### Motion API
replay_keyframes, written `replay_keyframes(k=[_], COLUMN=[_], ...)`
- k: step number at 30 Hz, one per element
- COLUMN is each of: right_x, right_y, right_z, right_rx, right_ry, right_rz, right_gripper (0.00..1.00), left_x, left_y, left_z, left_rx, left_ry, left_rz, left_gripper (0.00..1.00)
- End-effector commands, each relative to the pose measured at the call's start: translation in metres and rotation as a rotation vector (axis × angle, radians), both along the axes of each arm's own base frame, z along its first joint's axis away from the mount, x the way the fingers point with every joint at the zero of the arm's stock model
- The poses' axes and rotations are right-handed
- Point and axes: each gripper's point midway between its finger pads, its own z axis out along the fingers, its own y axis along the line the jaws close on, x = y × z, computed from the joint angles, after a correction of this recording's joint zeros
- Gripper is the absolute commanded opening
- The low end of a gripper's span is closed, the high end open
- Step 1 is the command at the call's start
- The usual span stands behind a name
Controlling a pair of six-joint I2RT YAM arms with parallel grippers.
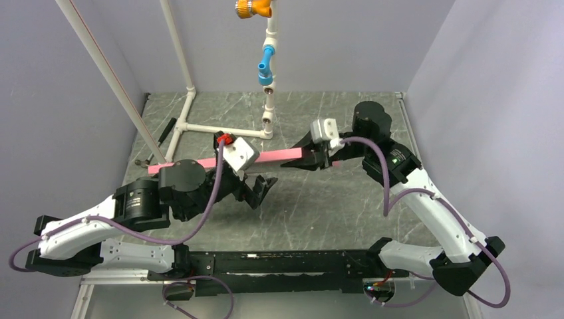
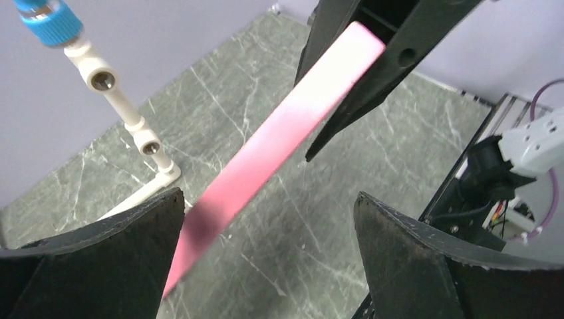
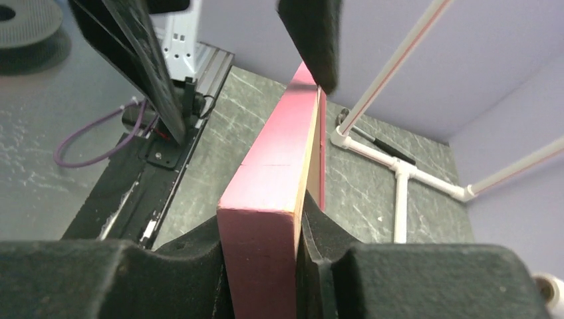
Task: Put the photo into the frame
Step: Turn over the photo frame at the center of the board.
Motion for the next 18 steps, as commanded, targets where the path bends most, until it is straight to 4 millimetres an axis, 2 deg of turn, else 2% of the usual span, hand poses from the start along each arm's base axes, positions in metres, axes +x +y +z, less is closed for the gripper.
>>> replay_keyframes(k=[1,7,11,18], right_x=[0.002,0.015,0.019,0.031], right_y=[-0.016,-0.03,-0.035,-0.039], right_z=[-0.002,-0.006,-0.017,-0.037], right_rx=[0.006,0.006,-0.028,-0.067], right_ry=[0.296,0.462,0.56,0.72], right_rz=[0.043,0.048,0.063,0.061], right_gripper=[0.0,0.0,0.0,0.0], left_x=[0.006,0.015,0.02,0.042], left_y=[0.004,0.0,-0.004,-0.008], left_z=[0.035,0.033,0.028,0.009], left_rx=[-0.085,-0.052,-0.041,-0.037], left_ry=[-0.028,-0.035,-0.022,0.088], left_rz=[0.048,0.103,0.129,0.182], left_gripper=[0.99,1.0,0.99,0.99])
